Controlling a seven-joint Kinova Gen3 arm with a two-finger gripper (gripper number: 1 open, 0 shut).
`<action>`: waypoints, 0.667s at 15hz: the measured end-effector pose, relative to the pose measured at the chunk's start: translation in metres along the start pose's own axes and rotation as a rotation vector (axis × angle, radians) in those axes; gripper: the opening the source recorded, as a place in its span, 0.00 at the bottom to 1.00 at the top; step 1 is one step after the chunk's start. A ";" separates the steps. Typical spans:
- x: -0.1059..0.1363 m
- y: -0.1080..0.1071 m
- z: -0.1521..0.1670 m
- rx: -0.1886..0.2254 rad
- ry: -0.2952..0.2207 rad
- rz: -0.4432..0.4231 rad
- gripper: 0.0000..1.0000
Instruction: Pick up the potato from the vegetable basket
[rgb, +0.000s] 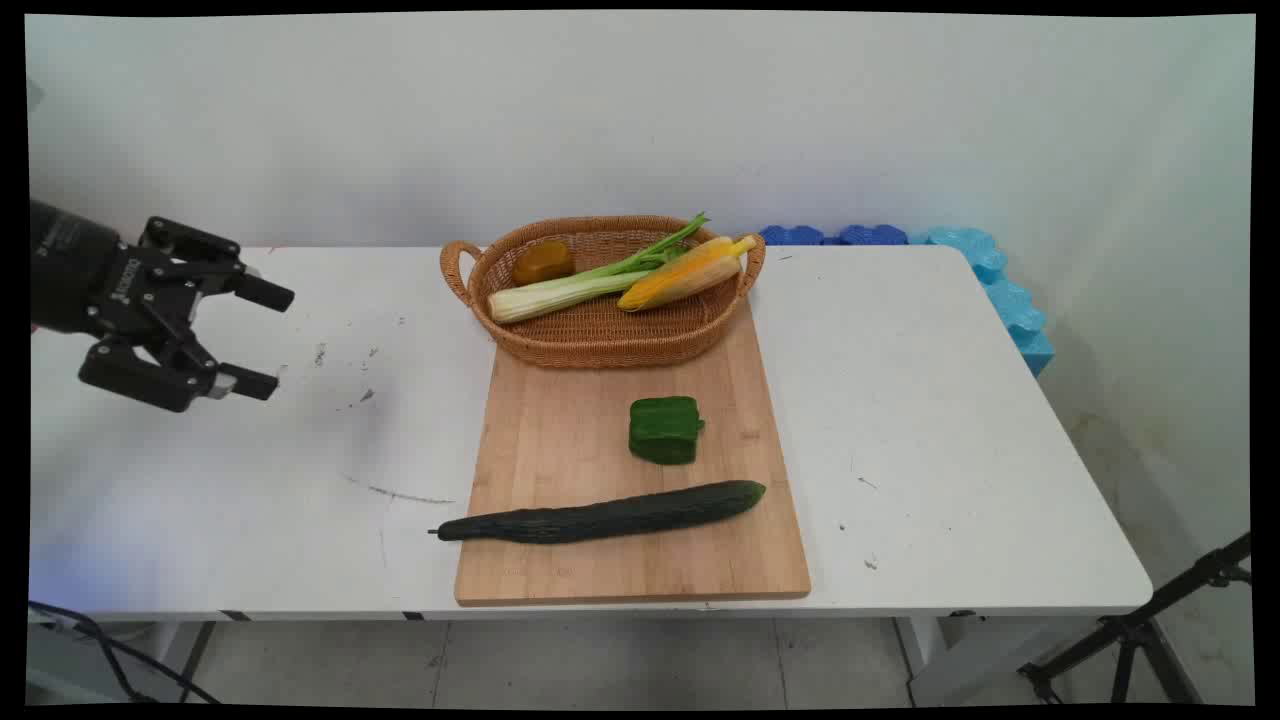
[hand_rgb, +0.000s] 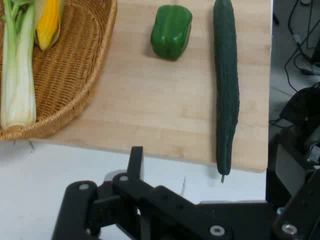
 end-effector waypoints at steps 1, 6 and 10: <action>0.004 0.000 0.002 -0.002 0.001 0.004 1.00; 0.037 -0.009 0.018 0.004 -0.005 0.037 1.00; 0.075 -0.029 0.040 0.051 -0.018 0.056 1.00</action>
